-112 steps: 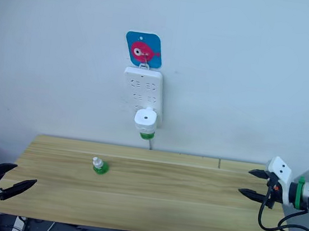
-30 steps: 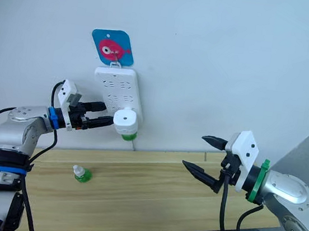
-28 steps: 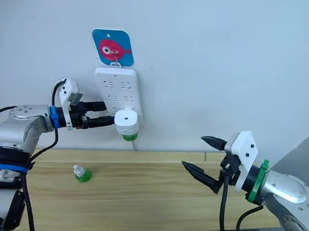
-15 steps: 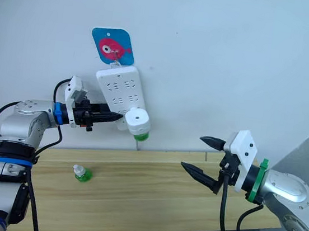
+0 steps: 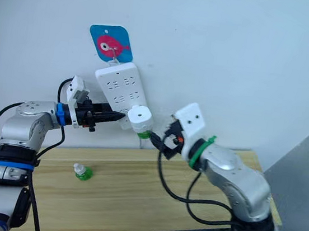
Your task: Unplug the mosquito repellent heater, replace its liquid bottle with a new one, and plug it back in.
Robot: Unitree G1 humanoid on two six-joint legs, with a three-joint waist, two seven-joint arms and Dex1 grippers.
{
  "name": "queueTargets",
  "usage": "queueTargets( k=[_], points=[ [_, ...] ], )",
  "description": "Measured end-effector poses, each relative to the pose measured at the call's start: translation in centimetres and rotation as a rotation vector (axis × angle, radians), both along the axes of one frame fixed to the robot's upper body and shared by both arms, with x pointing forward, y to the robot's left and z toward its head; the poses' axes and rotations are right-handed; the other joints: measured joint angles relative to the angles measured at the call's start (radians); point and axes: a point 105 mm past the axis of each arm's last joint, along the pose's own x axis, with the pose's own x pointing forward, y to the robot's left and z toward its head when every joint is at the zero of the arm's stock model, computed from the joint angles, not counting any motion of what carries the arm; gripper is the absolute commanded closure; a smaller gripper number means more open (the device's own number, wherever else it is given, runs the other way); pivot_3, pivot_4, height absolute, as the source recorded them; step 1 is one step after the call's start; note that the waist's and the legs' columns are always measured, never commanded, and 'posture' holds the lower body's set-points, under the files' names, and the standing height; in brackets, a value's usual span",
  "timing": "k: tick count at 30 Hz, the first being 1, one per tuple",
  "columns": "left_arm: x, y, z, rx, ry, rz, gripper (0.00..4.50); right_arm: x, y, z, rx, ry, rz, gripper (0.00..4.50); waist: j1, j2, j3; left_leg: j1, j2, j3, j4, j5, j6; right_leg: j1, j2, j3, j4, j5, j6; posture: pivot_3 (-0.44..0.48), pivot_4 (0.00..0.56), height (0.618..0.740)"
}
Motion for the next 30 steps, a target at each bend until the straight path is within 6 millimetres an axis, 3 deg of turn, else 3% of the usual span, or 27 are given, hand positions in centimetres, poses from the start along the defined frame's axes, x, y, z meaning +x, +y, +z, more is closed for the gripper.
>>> queueTargets(
  k=[4, 9, 19, 25, 30],
  points=[
    [-0.3, -0.2, 0.1, -0.003, 0.003, 0.006, 3.16, 0.2, 1.8, 0.3, 0.023, 0.005, -0.027, 0.0, 0.001, 0.002, 0.002, -0.003, 0.0, -0.001, 0.0, 0.0, 0.0, -0.003, 0.0, -0.001, 0.0, 0.0, 0.0, -0.204, 0.135, 0.735],
    [-0.5, -0.3, 0.3, -0.011, 0.01, 0.009, 3.16, 1.1, 2.2, -0.5, 0.011, 0.024, -0.086, 0.0, 0.0, 0.005, 0.009, -0.003, 0.0, 0.0, 0.0, 0.0, 0.0, -0.003, 0.0, -0.001, 0.0, 0.0, 0.0, -0.198, 0.149, 0.735],
    [-0.5, 0.7, 0.7, 0.005, 0.013, 0.058, 3.16, 1.5, 5.0, -0.8, 0.044, 0.038, -0.054, 0.0, -0.013, 0.008, 0.025, -0.001, 0.0, -0.001, 0.0, 0.003, -0.002, -0.003, 0.001, 0.0, 0.002, 0.003, 0.002, -0.179, 0.146, 0.735],
    [-0.6, 1.0, 0.7, 0.005, 0.007, 0.078, 3.16, 1.7, 4.9, -0.7, 0.035, 0.026, -0.053, 0.0, -0.025, 0.008, 0.027, -0.002, -0.001, 0.0, 0.0, 0.007, -0.005, -0.003, 0.001, 0.001, 0.002, 0.005, 0.007, -0.174, 0.135, 0.735],
    [-0.9, 0.6, 0.7, -0.005, -0.001, 0.054, 3.16, 1.3, 4.0, -0.6, 0.016, 0.024, -0.03, 0.0, -0.024, 0.008, 0.027, -0.004, -0.001, -0.001, -0.002, 0.007, -0.005, -0.005, 0.001, 0.001, 0.0, 0.007, 0.004, -0.178, 0.128, 0.735]
  ],
)
